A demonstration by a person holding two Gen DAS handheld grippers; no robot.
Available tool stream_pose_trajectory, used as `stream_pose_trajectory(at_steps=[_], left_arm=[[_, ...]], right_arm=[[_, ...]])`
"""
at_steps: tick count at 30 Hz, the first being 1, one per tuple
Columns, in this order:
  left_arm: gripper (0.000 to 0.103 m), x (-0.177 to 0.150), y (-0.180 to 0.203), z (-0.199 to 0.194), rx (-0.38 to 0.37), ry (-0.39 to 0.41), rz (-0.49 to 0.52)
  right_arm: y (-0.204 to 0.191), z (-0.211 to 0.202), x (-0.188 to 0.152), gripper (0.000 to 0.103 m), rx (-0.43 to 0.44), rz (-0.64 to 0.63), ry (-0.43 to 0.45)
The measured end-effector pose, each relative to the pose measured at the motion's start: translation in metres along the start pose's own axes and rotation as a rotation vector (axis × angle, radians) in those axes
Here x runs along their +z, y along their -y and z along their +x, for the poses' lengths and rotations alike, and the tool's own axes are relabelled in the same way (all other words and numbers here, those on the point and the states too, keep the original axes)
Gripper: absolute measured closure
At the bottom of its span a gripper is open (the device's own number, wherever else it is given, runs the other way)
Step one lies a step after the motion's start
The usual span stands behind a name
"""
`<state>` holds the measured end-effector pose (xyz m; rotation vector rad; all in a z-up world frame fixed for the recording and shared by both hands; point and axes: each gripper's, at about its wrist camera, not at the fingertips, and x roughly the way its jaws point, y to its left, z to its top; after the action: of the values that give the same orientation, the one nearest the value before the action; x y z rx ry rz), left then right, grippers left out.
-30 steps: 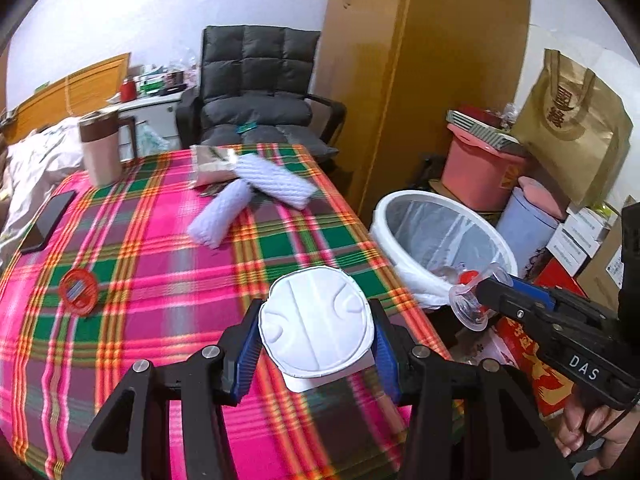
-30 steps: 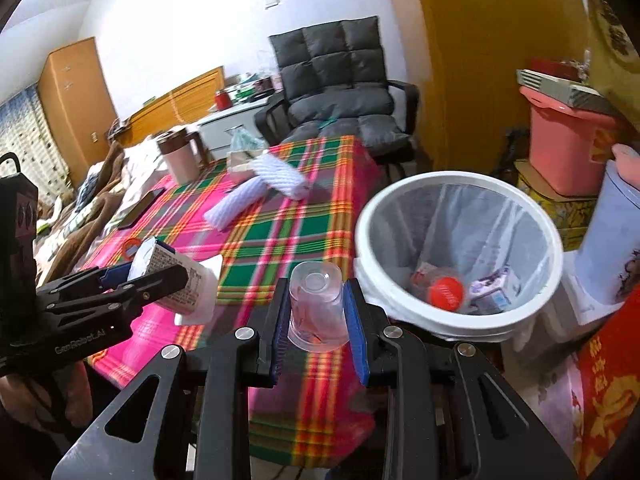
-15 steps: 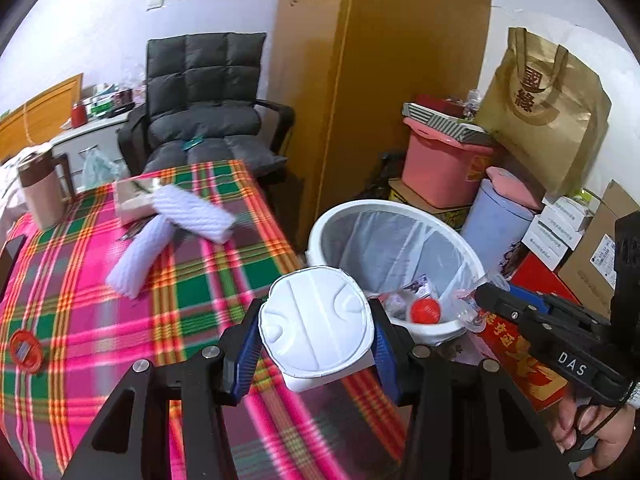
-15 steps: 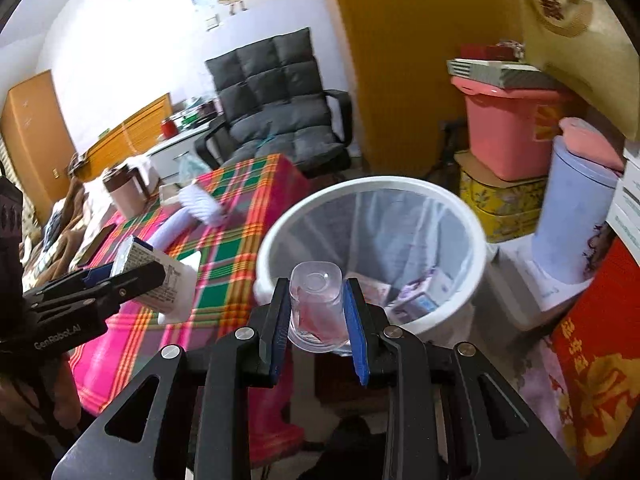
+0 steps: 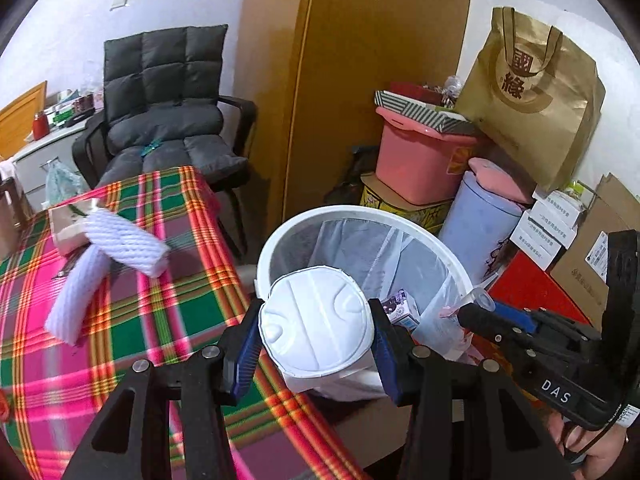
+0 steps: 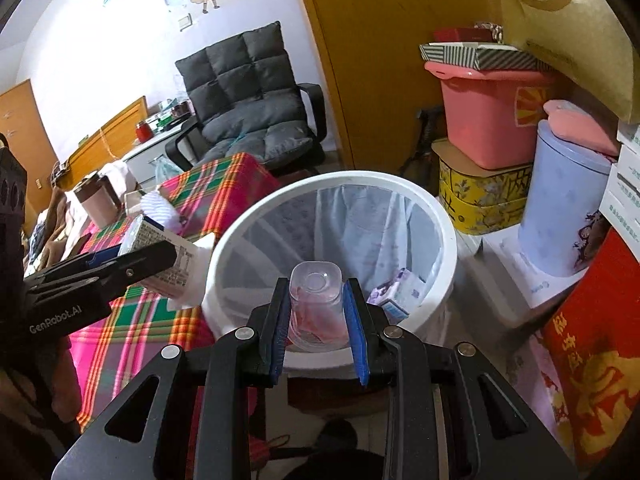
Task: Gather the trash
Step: 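Carry both cups over the white bin and open both tools to drop them, then move both tools back over the table toward the mesh sleeves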
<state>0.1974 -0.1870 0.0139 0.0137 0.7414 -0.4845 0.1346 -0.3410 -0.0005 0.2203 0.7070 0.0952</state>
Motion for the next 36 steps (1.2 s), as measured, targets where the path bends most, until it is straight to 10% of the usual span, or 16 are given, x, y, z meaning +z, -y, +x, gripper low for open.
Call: stream_pose_trajectory(at_steps=[12,17,36], left_arm=[[0.053,0.01,0.002,0.038,-0.046,-0.016,0.005],[0.047,0.012,-0.001,0.04,-0.048,0.002,-0.01],[0.047,-0.014,-0.02,-0.018,0.018,0.048,-0.057]], right_arm=[[0.012,0.021,0.005,0.072,-0.029,0.012,-0.033],[0.014,0.019,0.006,0.053,-0.034,0.021,-0.018],[-0.017,-0.009,-0.003,0.052,0.04,-0.042,0.005]])
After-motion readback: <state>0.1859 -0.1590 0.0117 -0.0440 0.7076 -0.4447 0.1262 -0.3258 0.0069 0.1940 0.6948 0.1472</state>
